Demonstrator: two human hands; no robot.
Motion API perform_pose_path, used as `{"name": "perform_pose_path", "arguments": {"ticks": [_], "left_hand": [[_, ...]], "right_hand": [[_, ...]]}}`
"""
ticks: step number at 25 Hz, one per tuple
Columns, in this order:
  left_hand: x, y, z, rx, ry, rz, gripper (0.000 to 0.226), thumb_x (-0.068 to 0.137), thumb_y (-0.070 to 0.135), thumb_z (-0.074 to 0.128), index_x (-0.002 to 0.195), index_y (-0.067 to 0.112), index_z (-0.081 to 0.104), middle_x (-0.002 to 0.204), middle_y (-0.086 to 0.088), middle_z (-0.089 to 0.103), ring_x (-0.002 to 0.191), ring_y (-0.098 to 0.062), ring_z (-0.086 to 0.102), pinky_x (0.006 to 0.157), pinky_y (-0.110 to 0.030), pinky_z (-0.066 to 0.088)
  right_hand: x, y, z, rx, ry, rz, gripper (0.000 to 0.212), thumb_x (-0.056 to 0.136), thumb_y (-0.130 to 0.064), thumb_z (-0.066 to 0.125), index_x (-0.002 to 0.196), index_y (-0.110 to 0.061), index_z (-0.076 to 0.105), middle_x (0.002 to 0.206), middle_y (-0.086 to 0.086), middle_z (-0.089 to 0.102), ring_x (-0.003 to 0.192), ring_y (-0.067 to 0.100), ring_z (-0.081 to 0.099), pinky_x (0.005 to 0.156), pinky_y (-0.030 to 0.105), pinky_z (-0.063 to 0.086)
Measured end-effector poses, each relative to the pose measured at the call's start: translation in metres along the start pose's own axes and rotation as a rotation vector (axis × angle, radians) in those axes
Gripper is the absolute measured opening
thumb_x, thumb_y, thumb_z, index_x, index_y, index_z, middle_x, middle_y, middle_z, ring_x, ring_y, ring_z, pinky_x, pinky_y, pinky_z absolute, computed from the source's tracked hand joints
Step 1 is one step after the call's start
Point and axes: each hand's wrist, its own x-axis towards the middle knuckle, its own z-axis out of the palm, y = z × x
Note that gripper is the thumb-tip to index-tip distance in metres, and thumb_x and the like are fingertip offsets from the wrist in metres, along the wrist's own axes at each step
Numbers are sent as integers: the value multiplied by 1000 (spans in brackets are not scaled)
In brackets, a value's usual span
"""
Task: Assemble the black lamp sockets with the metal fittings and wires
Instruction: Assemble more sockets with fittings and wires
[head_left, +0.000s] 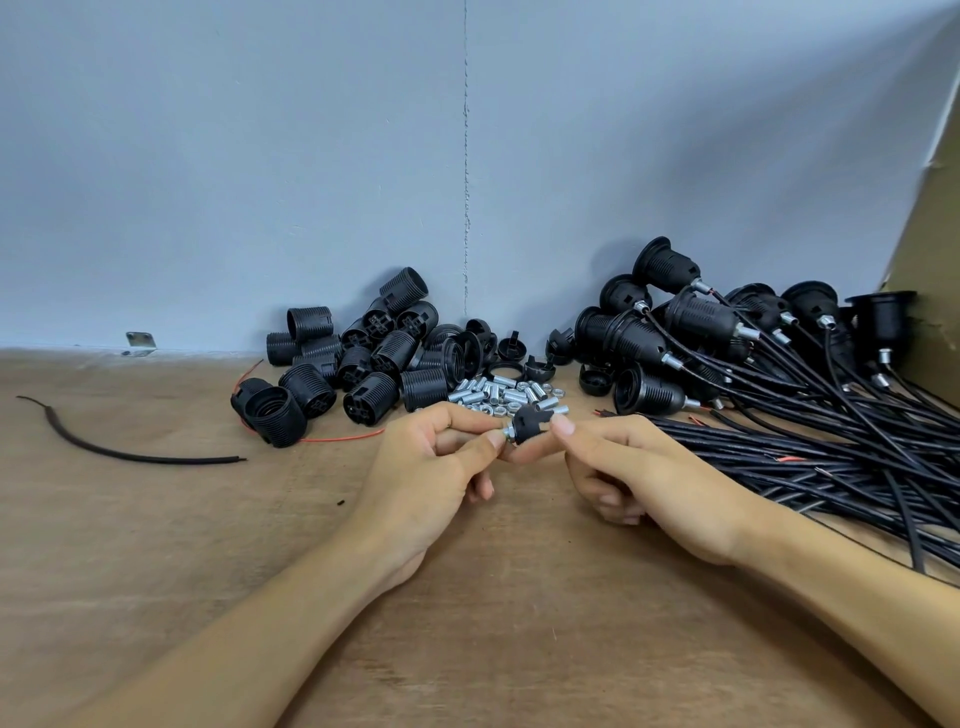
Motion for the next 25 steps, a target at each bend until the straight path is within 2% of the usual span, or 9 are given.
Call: {"name": "perform_pose_path", "arguments": {"ticks": [2,4,10,14,17,20,21,23,25], "left_hand": [[0,0,1,43,-24,-5,9,93,6,69,93,14,73,79,-6,77,50,-10,56,51,-19,46],[-1,0,2,63,-40,-8,8,94,6,69,94,14,71,80,-6,78,50,-10,55,51,-18,46],[-2,2,1,8,-32,4,12,94,5,68,90,16,73,78,-9,76,49,-11,53,51,-18,44],[-3,3,2,21,-37,8,10,94,6,67,92,14,72,78,-7,77,49,-11,52,51,-18,44],[-3,4,1,18,-47,2,7,94,6,68,94,11,72,78,-8,77,48,-10,52,50,-18,44],[-3,5,1,12,-54,-5,5,93,4,68,95,8,71,78,-9,77,48,-10,52,50,-17,44],[-3,5,1,22,-55,-3,5,93,4,68,94,8,71,78,-9,77,48,-10,52,50,-18,44],[-3,4,2,45,-54,4,4,93,4,69,94,8,70,78,-8,77,48,-11,51,50,-19,44],[-4,5,2,75,-63,16,3,93,5,70,92,8,70,78,-7,77,48,-12,51,51,-19,45]], "right_hand": [[1,2,-2,97,17,-12,41,97,-56,48,118,-29,72,59,2,27,48,11,25,46,23,25],[1,3,-4,107,58,-2,38,96,-57,50,123,-37,68,60,0,28,48,11,24,45,23,24],[0,2,-3,-137,20,12,35,93,-61,55,117,-41,70,58,-17,36,53,6,27,47,12,24],[2,3,-5,-116,29,27,36,89,-65,58,107,-37,74,60,-9,28,57,19,21,48,30,17],[3,6,-3,-137,49,24,40,90,-65,57,108,-34,74,61,-6,28,55,16,22,46,24,20],[3,7,-1,-93,120,5,31,90,-56,61,112,-36,70,68,-2,51,49,9,37,44,17,32],[4,8,0,-77,141,4,31,90,-52,62,116,-36,67,79,0,63,49,9,44,43,18,35],[4,6,1,-59,151,17,30,92,-48,61,119,-33,65,97,-1,72,51,11,53,41,20,36],[4,3,2,-63,148,68,32,93,-54,56,98,-26,70,81,-3,72,48,11,49,41,18,34]]}}
